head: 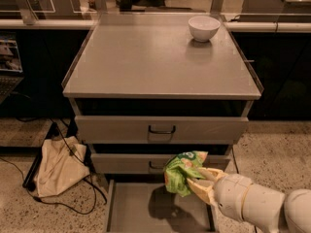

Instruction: Place green rice chip bag into bottom drawer

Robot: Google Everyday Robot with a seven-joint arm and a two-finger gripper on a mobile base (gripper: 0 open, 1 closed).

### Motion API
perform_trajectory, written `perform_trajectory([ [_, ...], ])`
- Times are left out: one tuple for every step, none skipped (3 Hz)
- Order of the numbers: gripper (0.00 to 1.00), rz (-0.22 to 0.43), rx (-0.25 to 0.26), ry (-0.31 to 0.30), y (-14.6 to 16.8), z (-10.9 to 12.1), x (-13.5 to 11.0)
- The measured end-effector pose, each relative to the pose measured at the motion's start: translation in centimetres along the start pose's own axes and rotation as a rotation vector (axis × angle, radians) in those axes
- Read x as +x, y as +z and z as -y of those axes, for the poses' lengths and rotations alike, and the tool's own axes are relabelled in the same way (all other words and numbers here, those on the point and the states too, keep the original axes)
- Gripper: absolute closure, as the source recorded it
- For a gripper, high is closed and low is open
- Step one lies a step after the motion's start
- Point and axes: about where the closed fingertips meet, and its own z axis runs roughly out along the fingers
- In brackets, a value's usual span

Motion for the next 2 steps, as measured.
perform_trajectory([
  [1.00,0.021,-0.033,0.033,1.8,-0.1,3.5],
  [1.00,0.034,-0.120,0.064,4.5,-0.4,9.3],
])
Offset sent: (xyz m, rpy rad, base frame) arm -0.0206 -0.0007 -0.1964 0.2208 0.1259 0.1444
